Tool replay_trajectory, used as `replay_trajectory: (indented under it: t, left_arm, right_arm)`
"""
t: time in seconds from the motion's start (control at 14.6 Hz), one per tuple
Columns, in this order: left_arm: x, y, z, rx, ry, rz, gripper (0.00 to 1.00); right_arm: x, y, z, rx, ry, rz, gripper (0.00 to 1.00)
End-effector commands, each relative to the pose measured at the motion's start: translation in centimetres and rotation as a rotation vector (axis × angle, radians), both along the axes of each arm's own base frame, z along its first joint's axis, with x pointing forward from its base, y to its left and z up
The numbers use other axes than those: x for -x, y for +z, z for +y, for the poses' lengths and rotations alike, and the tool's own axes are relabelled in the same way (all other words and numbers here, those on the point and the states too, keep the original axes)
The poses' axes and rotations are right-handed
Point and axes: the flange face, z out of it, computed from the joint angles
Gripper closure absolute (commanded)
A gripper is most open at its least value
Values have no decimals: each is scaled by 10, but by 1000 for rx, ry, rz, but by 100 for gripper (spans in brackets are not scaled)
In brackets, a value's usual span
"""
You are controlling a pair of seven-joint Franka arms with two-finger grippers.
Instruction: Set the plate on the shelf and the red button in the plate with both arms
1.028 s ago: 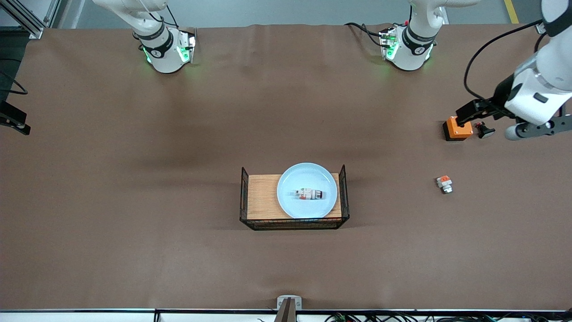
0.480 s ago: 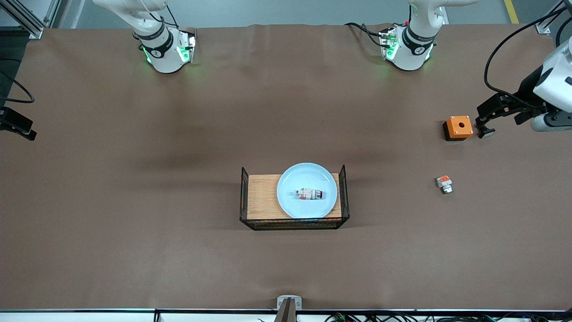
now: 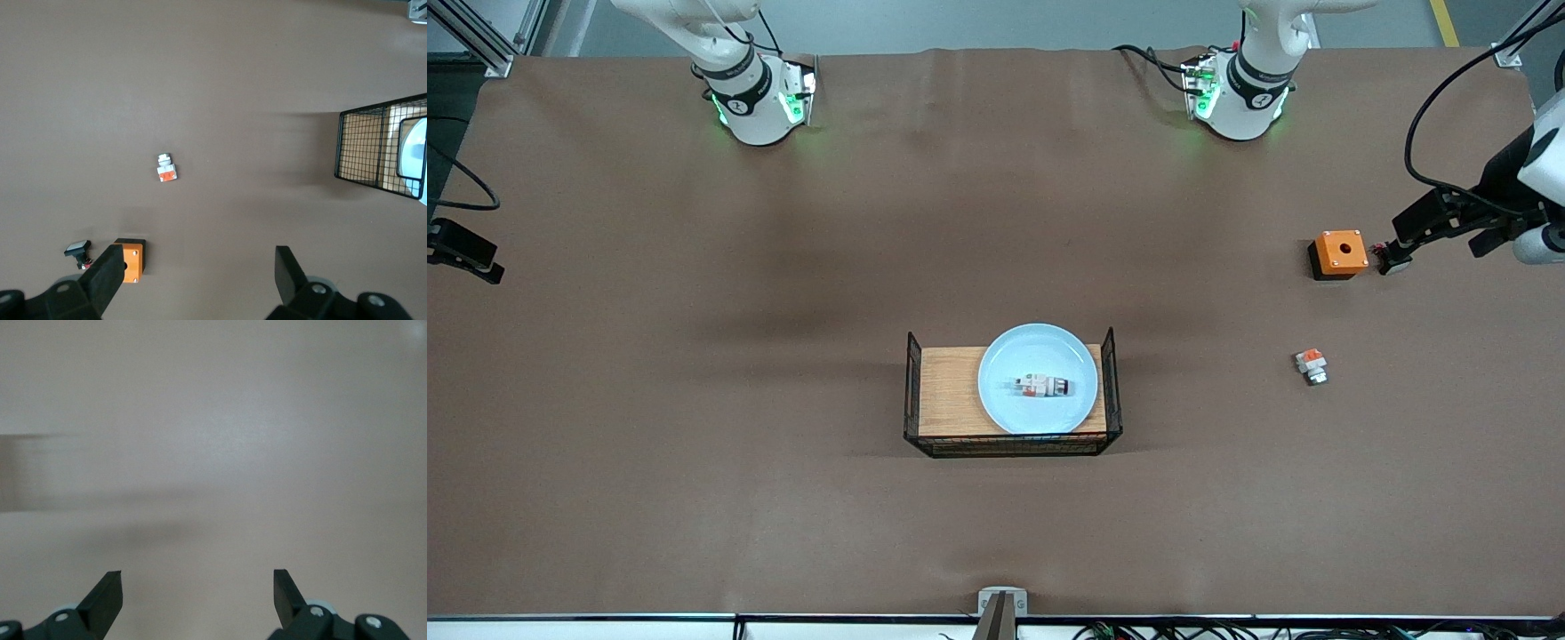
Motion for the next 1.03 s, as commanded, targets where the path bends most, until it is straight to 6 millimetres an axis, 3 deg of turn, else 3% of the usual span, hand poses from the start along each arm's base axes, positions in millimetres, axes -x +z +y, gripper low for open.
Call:
replay_trajectory:
  t: [0.0, 0.27, 0.48, 0.96]
  left_arm:
    - [-15, 8, -3, 3, -9, -21, 0]
    - [-21, -2, -4, 3, -7, -4, 0]
    - [-21, -3, -5, 1, -9, -3, 0]
    - [-21, -3, -1, -4, -6, -3, 0]
  right_arm:
    - [1, 9, 14, 0, 40, -12, 0]
    - [8, 9, 24, -5, 98, 30, 0]
    - [21, 25, 23, -6, 99, 33, 0]
    - [43, 35, 22, -25, 96, 45, 0]
